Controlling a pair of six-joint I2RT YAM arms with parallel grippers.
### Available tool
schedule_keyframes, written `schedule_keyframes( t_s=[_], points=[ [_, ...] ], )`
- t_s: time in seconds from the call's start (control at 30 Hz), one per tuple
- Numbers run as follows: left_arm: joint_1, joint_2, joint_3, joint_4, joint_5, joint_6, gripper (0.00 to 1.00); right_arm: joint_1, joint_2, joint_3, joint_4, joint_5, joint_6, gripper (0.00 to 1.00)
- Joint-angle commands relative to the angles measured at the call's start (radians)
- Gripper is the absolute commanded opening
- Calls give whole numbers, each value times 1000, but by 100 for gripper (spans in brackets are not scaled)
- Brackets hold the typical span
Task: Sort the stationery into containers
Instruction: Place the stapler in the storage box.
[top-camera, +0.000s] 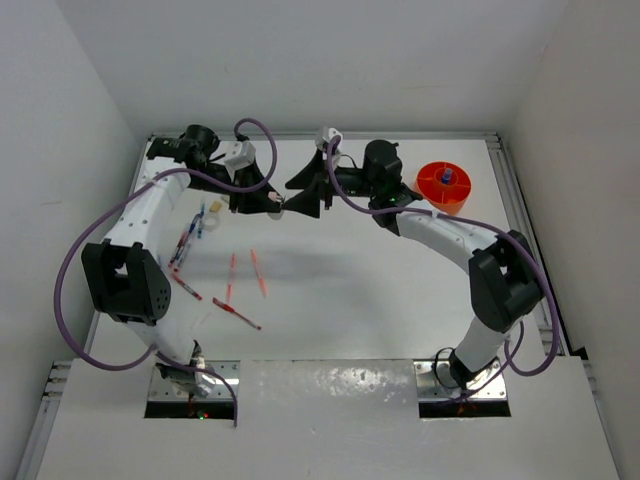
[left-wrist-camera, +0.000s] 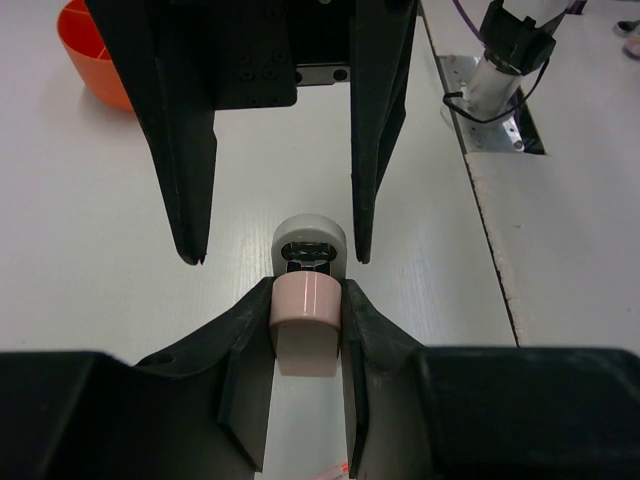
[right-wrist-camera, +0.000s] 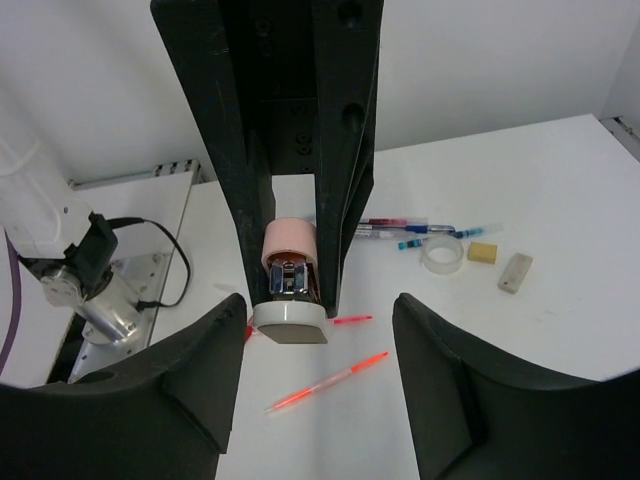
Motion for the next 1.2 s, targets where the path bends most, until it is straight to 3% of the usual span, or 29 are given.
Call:
schedule_keyframes(
  t_s=[0.0,0.13,0.27,0.63,0.77,0.97,1.1,1.17],
  points=[
    [-6,2,42,1,68,39,0,5,0,33,50,-31,15,59],
    [-4,5,45,1,71,43,0,7,13,40,45,-30,24,56],
    [-6,5,45,1,73,43,0,7,20,50,50,-34,36,46],
    [0,11,57,-2,76,51,0,14,34,51,22,-57,41,44],
    [3,16,56,-4,81,56,0,14,30,42,4,-62,39,37],
    [5,26,70,-7,88,59,0,16,25,23,16,-54,44,20],
    [3,26,68,-12,90,63,0,19,22,20,30,-47,58,2],
    [3,26,67,-12,93,63,0,17,16,14,38,-42,55,0]
  ],
)
